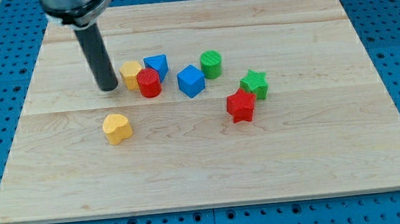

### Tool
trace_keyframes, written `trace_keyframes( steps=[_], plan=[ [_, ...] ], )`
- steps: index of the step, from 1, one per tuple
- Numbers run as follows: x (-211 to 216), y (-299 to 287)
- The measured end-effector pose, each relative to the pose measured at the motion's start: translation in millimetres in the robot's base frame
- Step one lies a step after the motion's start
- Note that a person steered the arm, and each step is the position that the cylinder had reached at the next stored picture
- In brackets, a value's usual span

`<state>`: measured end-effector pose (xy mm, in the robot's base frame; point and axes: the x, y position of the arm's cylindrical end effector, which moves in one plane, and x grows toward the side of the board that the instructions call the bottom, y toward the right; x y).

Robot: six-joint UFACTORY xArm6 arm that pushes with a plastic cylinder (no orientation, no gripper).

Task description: Push yellow heart below yellow hexagon

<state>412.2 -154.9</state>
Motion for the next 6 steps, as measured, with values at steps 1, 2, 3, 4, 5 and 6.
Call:
trace_keyframes(
  steps=[1,2,3,4,5,6],
  plan=[
    [17.6,34.0],
    [21.3,103.5],
    [83.3,105.4],
    [117.4,60.2],
    [106.5,10.0],
    [70.1,7.8]
  ],
)
